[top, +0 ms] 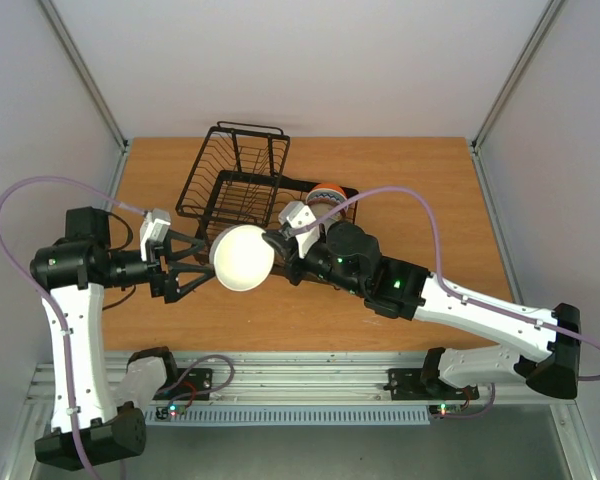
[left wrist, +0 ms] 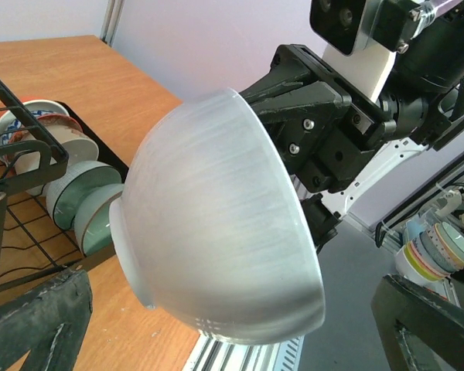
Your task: Load the bowls into the dish rack
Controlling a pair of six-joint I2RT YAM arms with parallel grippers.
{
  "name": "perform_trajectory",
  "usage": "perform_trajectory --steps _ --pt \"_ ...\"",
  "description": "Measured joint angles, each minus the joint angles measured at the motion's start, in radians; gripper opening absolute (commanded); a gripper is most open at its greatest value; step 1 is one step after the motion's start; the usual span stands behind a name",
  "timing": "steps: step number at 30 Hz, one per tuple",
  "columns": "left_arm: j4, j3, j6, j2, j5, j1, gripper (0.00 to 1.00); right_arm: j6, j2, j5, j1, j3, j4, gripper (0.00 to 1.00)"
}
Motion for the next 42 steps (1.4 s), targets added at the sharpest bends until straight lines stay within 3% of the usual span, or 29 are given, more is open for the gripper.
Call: perform_trajectory --steps 21,26,34,40,42 --pt "0.054 -0.015 -0.092 -0.029 0.000 -0.001 0.99 -0.078 0.095 -0.173 -0.009 0.004 0.190 0.01" --pt "0.073 -0.019 -0.105 -0.028 -0.023 0.004 0.71 -0.107 0.105 -0.171 -0.011 0.004 0.218 0.01" --pt "0.129 -0.030 -0.131 -0.012 -0.116 0.022 0.40 -0.148 0.108 -0.152 -0.023 0.012 0.235 0.01" --pt "0.155 -0.037 -0.164 0.002 -0.196 0.034 0.06 -0.158 0.126 -0.195 -0.011 0.057 0.284 0.01" --pt "0.149 -0.045 -0.152 0.012 -0.153 0.020 0.01 -0.161 0.130 -0.212 0.008 0.086 0.320 0.01"
